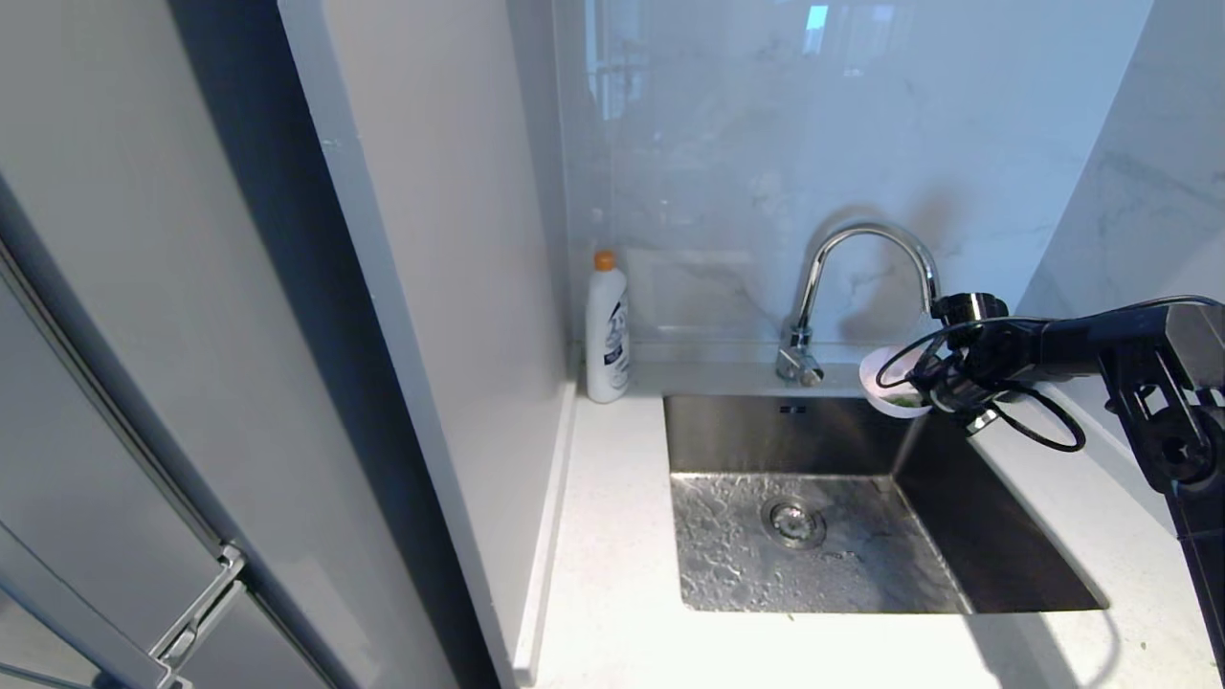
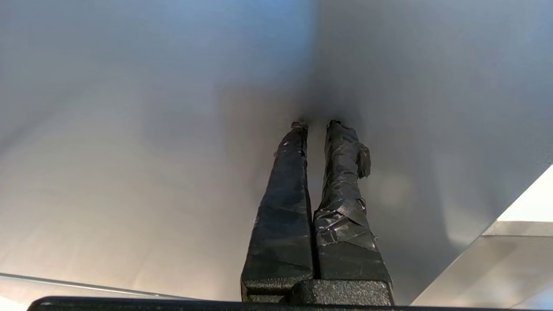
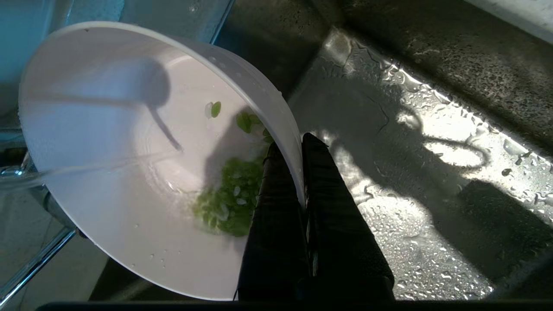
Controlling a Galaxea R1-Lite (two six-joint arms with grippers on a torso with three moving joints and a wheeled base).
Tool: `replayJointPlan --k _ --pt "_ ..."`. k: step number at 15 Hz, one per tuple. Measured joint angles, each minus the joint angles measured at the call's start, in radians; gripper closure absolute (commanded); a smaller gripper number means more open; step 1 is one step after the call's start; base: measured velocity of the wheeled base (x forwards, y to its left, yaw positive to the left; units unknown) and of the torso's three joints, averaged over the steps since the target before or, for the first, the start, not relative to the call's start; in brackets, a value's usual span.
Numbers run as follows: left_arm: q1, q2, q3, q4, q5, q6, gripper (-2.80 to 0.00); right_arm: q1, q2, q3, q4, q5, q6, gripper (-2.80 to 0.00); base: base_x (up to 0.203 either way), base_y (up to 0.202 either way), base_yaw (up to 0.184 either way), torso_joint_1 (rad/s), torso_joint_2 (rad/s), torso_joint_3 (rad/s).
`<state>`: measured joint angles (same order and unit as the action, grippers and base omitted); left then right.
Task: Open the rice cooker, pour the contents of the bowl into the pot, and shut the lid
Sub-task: Fill a bowl with water from the tap
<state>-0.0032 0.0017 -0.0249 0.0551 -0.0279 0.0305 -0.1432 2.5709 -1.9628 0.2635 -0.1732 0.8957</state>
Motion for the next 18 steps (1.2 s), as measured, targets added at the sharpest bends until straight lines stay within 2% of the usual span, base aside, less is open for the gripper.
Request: replayJointPlan --k 18 --pt "0.0 0.0 0.0 0.0 0.0 0.002 0.0 0.004 -0.019 0.008 0.029 0.013 0.017 0.0 0.0 0.0 0.0 0.0 0.0 0.0"
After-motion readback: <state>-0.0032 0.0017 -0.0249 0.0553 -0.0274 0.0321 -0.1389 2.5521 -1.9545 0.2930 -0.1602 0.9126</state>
